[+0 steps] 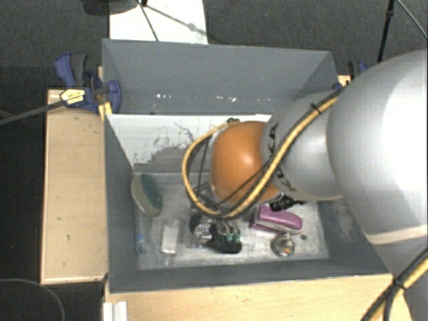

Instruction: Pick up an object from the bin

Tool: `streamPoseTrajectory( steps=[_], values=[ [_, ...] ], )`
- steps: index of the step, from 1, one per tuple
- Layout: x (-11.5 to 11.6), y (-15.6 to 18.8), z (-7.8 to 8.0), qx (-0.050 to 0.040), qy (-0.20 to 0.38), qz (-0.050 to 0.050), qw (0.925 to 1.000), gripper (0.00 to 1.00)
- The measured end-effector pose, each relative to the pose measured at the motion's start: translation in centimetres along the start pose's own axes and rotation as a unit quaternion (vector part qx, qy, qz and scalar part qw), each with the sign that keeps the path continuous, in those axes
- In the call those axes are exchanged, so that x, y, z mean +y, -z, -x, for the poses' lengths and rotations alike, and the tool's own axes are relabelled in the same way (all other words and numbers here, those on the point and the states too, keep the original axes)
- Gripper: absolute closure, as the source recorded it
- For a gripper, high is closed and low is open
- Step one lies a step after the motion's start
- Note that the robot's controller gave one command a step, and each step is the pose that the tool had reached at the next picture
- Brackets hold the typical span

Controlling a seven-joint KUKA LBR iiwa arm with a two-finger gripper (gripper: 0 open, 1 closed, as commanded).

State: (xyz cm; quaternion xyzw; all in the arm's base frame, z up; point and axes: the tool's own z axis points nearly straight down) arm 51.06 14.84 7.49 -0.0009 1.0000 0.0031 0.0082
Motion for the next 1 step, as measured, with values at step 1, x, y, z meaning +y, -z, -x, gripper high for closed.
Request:
streamPoseTrajectory(
  steps=[1],
  values=[
    [-4.39,14.78,4.66,0.0039,0.119,-0.002,0.9929,1.00]
  ],
)
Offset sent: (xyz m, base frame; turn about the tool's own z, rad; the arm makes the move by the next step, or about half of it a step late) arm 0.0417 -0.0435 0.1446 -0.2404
